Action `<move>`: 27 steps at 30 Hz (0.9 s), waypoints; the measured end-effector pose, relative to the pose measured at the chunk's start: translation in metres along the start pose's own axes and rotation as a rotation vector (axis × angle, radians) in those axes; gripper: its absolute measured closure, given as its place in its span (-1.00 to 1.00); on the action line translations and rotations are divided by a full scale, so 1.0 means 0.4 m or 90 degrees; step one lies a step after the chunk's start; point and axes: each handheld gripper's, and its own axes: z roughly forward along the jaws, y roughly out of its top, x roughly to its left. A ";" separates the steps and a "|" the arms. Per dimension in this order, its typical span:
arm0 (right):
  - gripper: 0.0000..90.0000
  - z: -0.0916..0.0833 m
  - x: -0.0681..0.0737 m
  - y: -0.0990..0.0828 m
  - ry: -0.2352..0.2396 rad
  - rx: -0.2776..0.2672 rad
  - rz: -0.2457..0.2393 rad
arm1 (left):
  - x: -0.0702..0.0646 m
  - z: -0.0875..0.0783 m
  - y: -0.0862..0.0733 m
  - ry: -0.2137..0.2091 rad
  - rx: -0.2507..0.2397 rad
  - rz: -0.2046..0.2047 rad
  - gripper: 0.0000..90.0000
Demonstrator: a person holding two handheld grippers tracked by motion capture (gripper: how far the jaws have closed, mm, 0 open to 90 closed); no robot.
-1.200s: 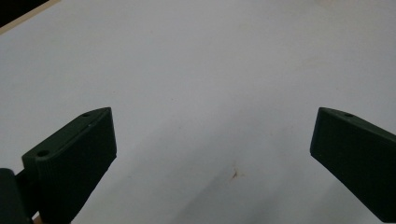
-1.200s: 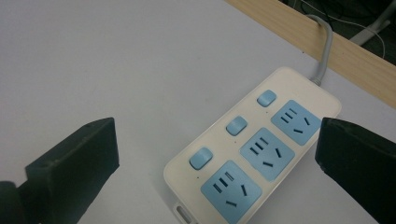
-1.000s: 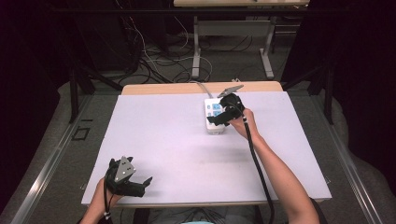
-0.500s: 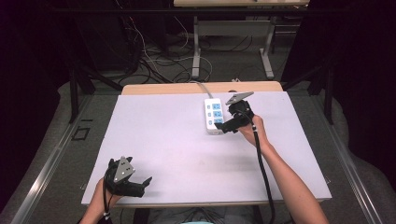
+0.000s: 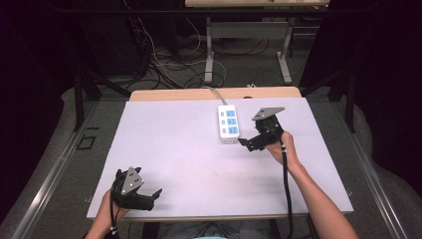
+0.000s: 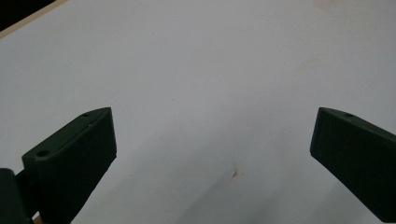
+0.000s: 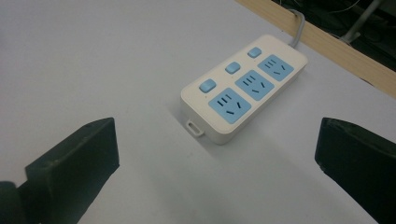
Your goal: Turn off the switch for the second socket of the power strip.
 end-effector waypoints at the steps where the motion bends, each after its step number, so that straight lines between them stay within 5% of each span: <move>1: -1.00 -0.005 0.001 -0.005 0.000 0.003 -0.001 | 0.000 0.000 0.000 0.000 0.001 0.001 -0.99; 27: -1.00 -0.104 0.056 -0.115 -0.013 0.009 -0.007 | 0.001 0.001 0.001 -0.001 -0.001 -0.001 -0.99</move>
